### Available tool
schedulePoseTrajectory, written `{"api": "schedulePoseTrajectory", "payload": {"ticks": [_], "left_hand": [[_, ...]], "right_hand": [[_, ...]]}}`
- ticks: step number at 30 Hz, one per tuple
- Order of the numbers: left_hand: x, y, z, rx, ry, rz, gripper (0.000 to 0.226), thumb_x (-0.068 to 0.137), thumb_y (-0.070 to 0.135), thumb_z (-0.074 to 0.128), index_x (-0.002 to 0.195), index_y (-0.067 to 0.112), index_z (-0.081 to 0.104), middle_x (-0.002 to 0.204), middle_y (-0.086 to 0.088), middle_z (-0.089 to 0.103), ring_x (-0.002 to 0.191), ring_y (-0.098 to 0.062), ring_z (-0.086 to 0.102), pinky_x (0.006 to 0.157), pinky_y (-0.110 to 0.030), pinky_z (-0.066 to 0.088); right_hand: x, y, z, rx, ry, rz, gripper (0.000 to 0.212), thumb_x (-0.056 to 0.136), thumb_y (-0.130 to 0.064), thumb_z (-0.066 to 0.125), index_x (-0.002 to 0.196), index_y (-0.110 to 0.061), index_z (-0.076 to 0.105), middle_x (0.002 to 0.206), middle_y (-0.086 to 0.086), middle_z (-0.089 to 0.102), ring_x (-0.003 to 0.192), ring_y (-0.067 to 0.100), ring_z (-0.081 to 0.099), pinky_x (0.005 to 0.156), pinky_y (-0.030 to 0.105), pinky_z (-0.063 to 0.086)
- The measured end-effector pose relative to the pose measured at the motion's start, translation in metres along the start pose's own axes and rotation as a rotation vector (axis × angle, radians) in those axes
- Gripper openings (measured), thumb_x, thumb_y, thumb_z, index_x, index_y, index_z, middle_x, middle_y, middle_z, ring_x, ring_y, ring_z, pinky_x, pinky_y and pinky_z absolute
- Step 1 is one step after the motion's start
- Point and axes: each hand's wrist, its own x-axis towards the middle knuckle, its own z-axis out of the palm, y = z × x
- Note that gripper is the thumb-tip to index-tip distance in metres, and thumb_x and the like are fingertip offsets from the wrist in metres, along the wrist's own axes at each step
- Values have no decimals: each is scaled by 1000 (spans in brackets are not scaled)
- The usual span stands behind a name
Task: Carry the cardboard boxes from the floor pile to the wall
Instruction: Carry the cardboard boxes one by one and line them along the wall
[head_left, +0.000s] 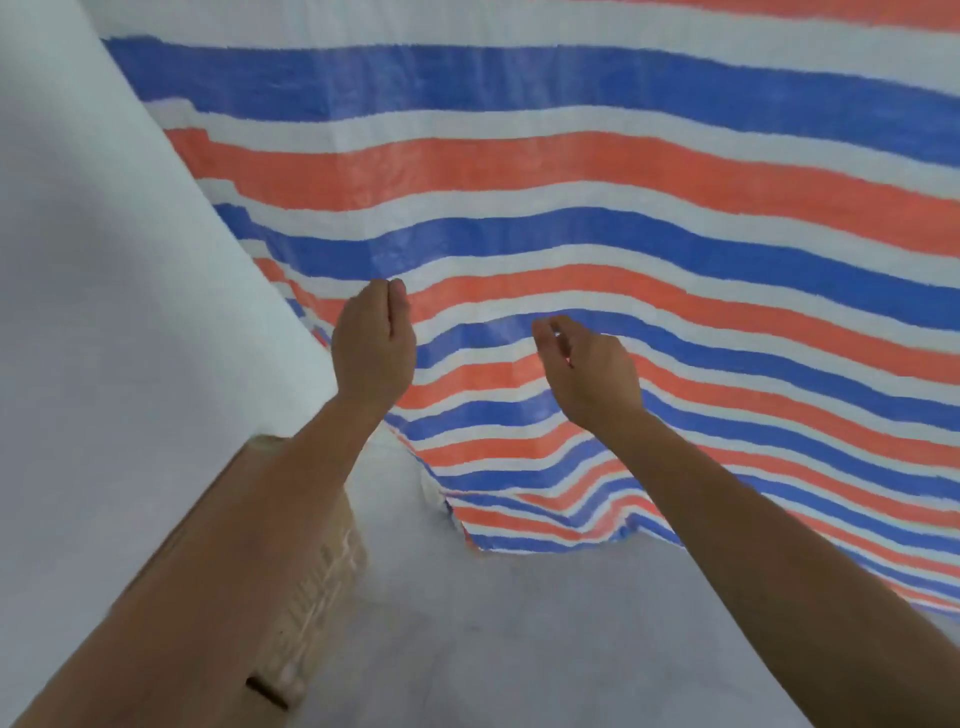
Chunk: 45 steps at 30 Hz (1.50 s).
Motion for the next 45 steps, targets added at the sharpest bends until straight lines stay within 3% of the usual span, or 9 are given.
{"api": "schedulePoseTrajectory", "payload": {"ticks": [5, 18, 20, 24, 28, 31, 33, 36, 45], "left_hand": [[-44, 166, 73, -178, -175, 243, 41, 104, 35, 32, 73, 13, 49, 60, 5, 46, 57, -11, 45, 54, -16, 26], [-383, 602, 230, -622, -646, 505, 55, 106, 30, 40, 52, 25, 32, 44, 9, 32, 39, -11, 34, 46, -23, 23], [-447, 663, 250, -734, -721, 510, 55, 106, 26, 41, 52, 28, 32, 45, 16, 31, 39, -8, 41, 44, -12, 25], [-530, 742, 279, -785, -874, 534, 53, 104, 34, 41, 51, 26, 36, 46, 13, 35, 39, -10, 38, 43, -24, 32], [-594, 799, 324, -732, -962, 628, 54, 101, 38, 46, 51, 30, 29, 47, 19, 28, 40, -9, 41, 43, -14, 20], [-632, 828, 377, -694, -1033, 624, 52, 96, 63, 35, 62, 26, 48, 58, 9, 49, 51, -10, 51, 54, -19, 46], [-657, 861, 414, -690, -1030, 664, 47, 99, 53, 44, 69, 20, 58, 65, 3, 58, 55, -10, 55, 59, -24, 52], [-682, 922, 452, -819, -1168, 644, 45, 102, 28, 52, 58, 19, 47, 52, 6, 42, 45, -5, 42, 49, -23, 32], [-810, 1107, 553, -891, -1481, 643, 54, 104, 32, 44, 53, 15, 49, 49, 0, 43, 48, -14, 43, 54, -42, 43]], "right_hand": [[-75, 105, -134, -99, 231, 215, 59, 105, -58, 23, 97, -20, 67, 78, -2, 72, 64, 14, 64, 64, 37, 60], [-461, 377, -457, -257, 553, 761, 58, 106, -52, 30, 88, -19, 74, 88, 2, 73, 83, 25, 66, 71, 35, 47], [-526, 411, -498, -264, 620, 883, 60, 104, -56, 26, 86, -21, 72, 91, 1, 73, 84, 24, 66, 72, 34, 47], [-611, 465, -552, -343, 639, 1060, 57, 106, -51, 30, 85, -22, 73, 84, -6, 67, 74, 17, 59, 60, 27, 34], [-654, 531, -595, -391, 692, 1162, 53, 106, -49, 35, 85, -21, 74, 81, -4, 68, 81, 23, 63, 62, 29, 33], [-671, 590, -609, -424, 674, 1216, 51, 105, -49, 38, 82, -21, 74, 86, -1, 73, 85, 26, 65, 63, 31, 34], [-678, 632, -625, -459, 664, 1232, 51, 104, -50, 39, 80, -21, 72, 85, 0, 74, 86, 28, 66, 65, 34, 40], [-688, 681, -661, -483, 666, 1303, 51, 103, -51, 40, 77, -20, 70, 79, 1, 72, 80, 28, 65, 67, 37, 49], [-792, 794, -781, -533, 894, 1548, 46, 101, -46, 48, 74, -18, 72, 69, -3, 68, 72, 26, 61, 61, 33, 42]]}}
